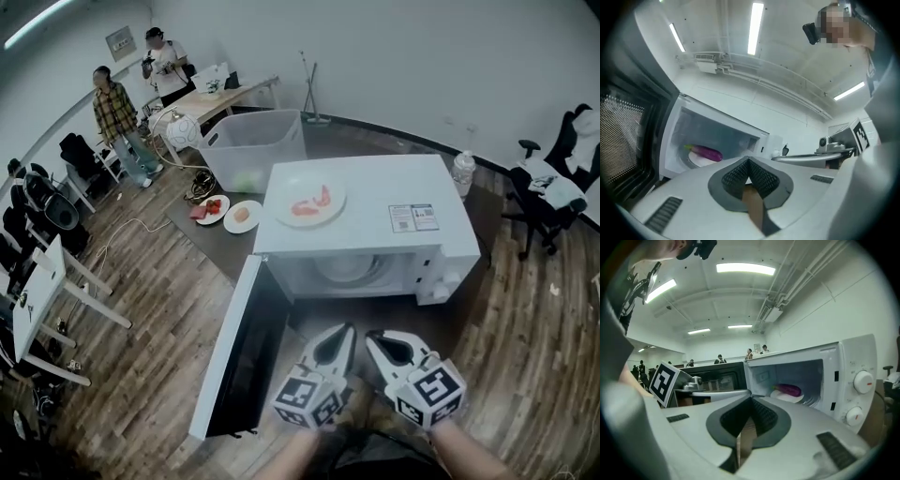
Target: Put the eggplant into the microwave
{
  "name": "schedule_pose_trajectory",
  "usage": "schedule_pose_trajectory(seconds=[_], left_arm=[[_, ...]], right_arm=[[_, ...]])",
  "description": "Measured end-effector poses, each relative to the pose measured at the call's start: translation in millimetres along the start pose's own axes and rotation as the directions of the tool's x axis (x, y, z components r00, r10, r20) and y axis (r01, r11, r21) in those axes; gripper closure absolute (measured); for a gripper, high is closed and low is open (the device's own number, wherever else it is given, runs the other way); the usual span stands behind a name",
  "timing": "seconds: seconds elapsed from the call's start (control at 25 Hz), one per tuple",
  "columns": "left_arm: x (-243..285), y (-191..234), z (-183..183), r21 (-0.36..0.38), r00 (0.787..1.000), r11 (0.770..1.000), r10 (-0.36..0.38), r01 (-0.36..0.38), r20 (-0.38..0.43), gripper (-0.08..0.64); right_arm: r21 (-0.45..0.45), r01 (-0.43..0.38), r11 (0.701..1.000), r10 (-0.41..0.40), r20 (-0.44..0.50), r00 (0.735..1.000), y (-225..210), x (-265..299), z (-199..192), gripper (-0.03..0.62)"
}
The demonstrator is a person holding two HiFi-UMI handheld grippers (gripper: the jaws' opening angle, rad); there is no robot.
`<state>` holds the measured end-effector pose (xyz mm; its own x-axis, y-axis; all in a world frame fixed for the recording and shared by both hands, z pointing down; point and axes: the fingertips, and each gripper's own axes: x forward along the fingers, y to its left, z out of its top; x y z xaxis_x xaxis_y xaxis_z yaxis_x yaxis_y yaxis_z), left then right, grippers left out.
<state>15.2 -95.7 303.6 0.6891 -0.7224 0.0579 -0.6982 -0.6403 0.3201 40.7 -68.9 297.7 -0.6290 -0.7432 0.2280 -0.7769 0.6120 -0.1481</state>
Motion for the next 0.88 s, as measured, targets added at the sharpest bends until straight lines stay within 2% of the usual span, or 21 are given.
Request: schedule_pose_trajectory(seconds=[0.16,0.32,0.44,0.56,0.72,0.88], left_arm=[[-3.4,-18.0,0.8,0.018,1.0,0.999,-0.028,0.028,0.001,0.56],[-14.3,-22.8,1.1,0.013,1.0,1.0,-0.001,0.001,0.031,0.56],[-20.2,-27.8,-11.7,0.006,1.0,1.0,0.007,-0.007,0.012,0.56],[-21.9,-39.0,-18.9,0.035,1.0,0.999,-0.022,0.022,-0.015,0.56],[-19.3,-51.7,-23.9,0.047,0.998,0.998,-0.047,0.048,-0.036,0.56],[-21.3,-54.9,-21.8,0.025,0.998,0.999,-0.045,0.046,-0.047,0.56]], right_arm=[[-0.004,-0.007,1.0,0.007,0.016,1.0,6.4,-11.7,-0.2,0.594],[0.004,-0.012,1.0,0.012,0.043,0.999,15.0,-27.2,1.7,0.594],[0.019,-0.022,1.0,0.021,0.012,1.0,20.5,-35.2,-12.0,0.594],[0.013,-0.017,1.0,0.017,-0.019,1.0,20.7,-38.8,-19.7,0.594],[-0.03,-0.029,0.999,0.028,-0.042,0.999,21.8,-41.0,-17.9,0.594],[-0.042,-0.033,0.999,0.031,-0.053,0.998,28.1,-44.5,-15.2,0.594]])
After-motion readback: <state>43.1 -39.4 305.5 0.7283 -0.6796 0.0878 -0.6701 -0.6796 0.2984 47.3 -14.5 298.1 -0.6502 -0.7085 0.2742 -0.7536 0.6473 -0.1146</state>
